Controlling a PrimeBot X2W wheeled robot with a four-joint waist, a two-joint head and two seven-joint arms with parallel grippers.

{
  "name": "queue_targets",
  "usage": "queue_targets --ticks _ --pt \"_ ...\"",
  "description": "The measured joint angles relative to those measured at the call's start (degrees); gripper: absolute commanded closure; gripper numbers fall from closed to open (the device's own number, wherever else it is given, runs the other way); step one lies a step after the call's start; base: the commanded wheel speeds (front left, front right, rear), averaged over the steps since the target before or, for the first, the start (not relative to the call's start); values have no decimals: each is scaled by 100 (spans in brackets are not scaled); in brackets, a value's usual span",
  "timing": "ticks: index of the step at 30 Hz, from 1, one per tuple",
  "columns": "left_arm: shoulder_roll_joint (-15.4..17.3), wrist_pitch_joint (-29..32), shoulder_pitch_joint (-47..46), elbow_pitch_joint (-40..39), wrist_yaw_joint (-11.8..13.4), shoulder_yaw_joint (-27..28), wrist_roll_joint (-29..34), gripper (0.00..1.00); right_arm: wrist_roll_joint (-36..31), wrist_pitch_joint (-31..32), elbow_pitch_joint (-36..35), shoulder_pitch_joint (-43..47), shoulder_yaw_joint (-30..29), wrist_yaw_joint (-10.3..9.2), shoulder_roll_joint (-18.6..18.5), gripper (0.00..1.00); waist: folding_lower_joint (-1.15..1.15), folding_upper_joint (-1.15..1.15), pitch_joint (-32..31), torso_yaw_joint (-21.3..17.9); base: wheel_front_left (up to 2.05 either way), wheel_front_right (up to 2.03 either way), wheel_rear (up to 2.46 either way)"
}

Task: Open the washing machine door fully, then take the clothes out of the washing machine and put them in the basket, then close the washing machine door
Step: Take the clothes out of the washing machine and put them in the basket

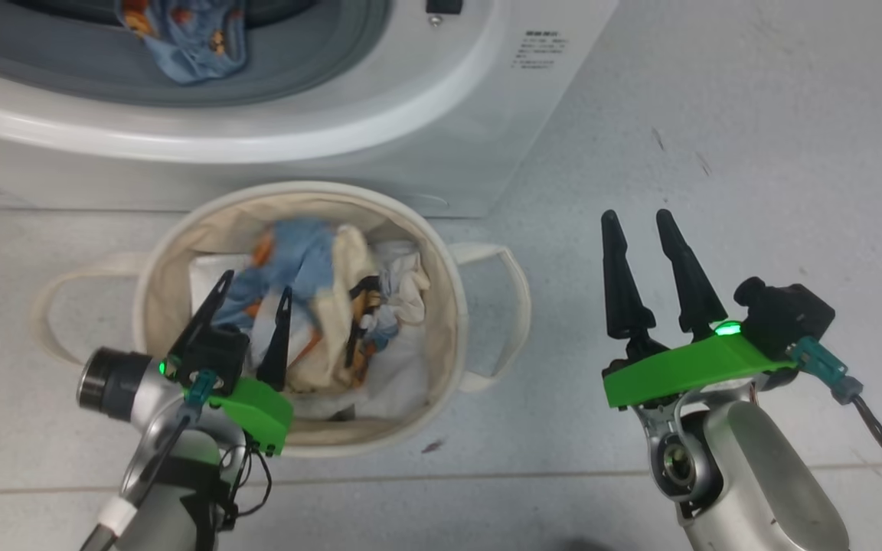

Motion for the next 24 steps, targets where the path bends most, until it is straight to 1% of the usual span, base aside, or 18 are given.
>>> queue_targets --ticks 4,8,16,24 --pt "-41 0 253 -278 3 93 -1 0 -24 0 66 9 0 0 0 0 0 0 -214 116 0 0 0" --pt "-102 0 607 -846 20 189 -37 0 -52 0 82 79 -42 0 0 0 0 0 -492 229 0 0 0" --pt "-256 1 1372 -2137 26 465 -62 0 -153 0 115 490 -213 0 -1 0 0 0 -1159 433 0 0 0" --pt "-361 0 2224 -2996 135 688 -43 0 -142 0 147 956 -293 0 0 0 0 0 -1814 620 0 0 0"
